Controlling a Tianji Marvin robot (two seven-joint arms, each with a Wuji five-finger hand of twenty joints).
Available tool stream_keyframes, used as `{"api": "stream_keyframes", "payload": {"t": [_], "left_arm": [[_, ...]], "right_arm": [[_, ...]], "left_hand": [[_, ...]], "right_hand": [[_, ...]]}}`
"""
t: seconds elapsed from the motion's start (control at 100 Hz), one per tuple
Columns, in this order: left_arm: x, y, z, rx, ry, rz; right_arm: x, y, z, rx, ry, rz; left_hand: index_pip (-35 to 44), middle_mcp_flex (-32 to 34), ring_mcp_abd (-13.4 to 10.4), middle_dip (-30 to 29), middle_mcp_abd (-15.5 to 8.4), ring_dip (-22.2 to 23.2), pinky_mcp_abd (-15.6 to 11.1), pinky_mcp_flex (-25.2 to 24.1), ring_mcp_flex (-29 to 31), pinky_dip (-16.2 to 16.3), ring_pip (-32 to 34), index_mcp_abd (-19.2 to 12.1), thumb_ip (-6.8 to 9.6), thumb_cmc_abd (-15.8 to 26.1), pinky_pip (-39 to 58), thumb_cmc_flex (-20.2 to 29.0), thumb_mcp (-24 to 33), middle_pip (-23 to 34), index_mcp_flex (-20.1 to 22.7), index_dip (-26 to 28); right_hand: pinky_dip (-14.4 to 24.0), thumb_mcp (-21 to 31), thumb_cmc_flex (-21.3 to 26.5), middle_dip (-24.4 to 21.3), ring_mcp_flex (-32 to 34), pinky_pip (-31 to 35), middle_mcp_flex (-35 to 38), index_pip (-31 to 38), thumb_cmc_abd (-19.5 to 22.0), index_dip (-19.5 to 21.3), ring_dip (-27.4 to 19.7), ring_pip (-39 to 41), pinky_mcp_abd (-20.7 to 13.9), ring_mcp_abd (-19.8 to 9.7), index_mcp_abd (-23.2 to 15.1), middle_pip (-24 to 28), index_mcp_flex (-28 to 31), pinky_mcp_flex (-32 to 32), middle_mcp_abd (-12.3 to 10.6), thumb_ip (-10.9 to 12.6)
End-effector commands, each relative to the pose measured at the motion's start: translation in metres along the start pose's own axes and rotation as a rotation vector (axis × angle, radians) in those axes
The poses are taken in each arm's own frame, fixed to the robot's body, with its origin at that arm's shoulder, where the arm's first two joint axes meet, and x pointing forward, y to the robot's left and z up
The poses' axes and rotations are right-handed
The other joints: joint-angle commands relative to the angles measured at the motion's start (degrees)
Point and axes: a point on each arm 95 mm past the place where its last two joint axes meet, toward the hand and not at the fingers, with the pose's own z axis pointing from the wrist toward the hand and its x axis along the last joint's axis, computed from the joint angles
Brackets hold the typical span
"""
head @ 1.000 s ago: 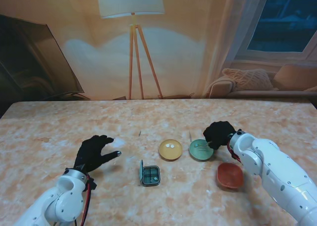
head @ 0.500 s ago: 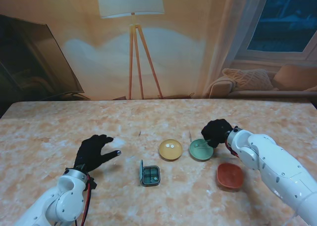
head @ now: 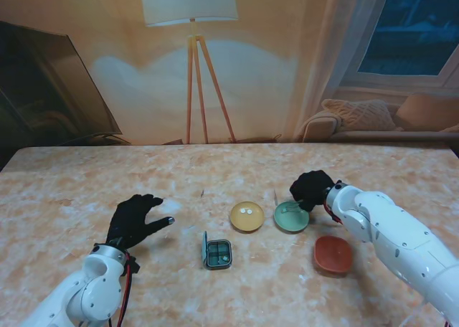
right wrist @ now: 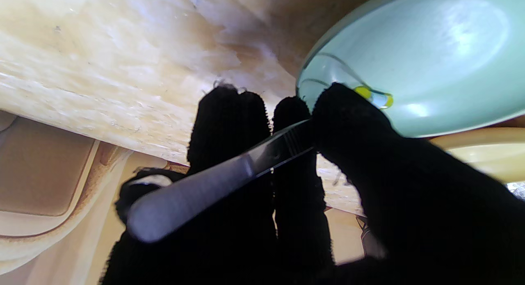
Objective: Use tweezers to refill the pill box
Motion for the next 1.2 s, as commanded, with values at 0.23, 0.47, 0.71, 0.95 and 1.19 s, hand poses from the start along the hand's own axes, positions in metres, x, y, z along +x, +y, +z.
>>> {"api": "stream_keyframes", "payload": {"t": [0.23,0.47,0.71,0.95,1.19], "left_arm": [[0.000,0.002,0.000,-0.003,-0.004,-0.018],[-0.001,0.003,-0.001,-0.002,-0.007,-0.021],[-0.002,0.003,-0.001,-0.010,-0.004,-0.015],[-0.002,0.004,0.000,-0.007,0.000,-0.015],[-0.002,0.004,0.001,-0.003,0.004,-0.013]], "right_arm": [[0.007,-0.004,0.005,0.031,0.039,-0.004],[0.009,-0.006,0.004,0.040,0.050,-0.001],[0.014,-0.003,-0.004,0.048,0.061,-0.001],[0.013,0.001,-0.008,0.044,0.061,-0.005],[0.011,0.007,-0.011,0.007,0.055,-0.035]], "left_hand": [[0.1,-1.0,-1.0,0.0,-0.9,0.2,-3.2,-1.0,-1.4,0.0,0.2,-0.4,0.92,2.7,-0.2,0.2,-0.7,-0.1,-0.5,-0.6],[0.4,-0.9,-1.0,0.0,-1.2,0.2,-3.1,-1.1,-1.4,0.0,0.2,-0.4,0.93,2.7,-0.2,0.3,-0.7,0.0,-0.2,-0.6],[0.5,-0.7,-1.0,0.0,-1.1,0.2,-3.1,-1.1,-1.3,0.0,0.2,-0.5,0.93,2.6,-0.1,0.3,-0.7,-0.1,-0.2,-0.6],[0.7,-0.7,-1.1,0.0,-1.2,0.2,-3.1,-1.1,-1.3,0.1,0.2,-0.6,0.94,2.6,0.0,0.4,-0.7,0.0,-0.1,-0.5],[0.4,-1.4,-1.2,-0.1,-1.3,0.1,-3.1,-1.2,-1.8,0.0,-0.1,-0.7,0.92,2.7,-0.2,0.3,-0.7,-0.3,-0.8,-0.7]], "right_hand": [[1.6,2.7,3.1,0.6,0.0,0.5,2.0,1.6,2.3,0.1,1.7,0.5,-15.0,2.0,-5.6,0.6,2.0,0.2,3.0,-0.6],[2.1,3.4,3.3,0.9,1.4,1.7,4.3,3.2,1.3,-0.2,2.0,1.7,-15.5,1.9,-7.1,0.9,4.4,1.2,2.7,-0.4],[2.6,4.7,3.4,1.6,1.6,2.7,5.1,4.3,0.0,-0.4,2.3,3.1,-15.9,2.1,-7.4,1.1,5.5,1.4,3.0,-0.1],[2.9,5.4,3.9,2.2,1.8,3.2,5.5,5.1,-0.8,-0.2,2.5,3.9,-16.3,2.0,-7.9,1.5,6.3,1.6,3.1,0.3],[2.9,5.0,3.8,2.1,1.7,3.1,5.1,4.8,-0.1,-0.4,2.4,3.9,-16.5,1.7,-7.7,1.3,5.6,1.6,3.1,0.0]]}}
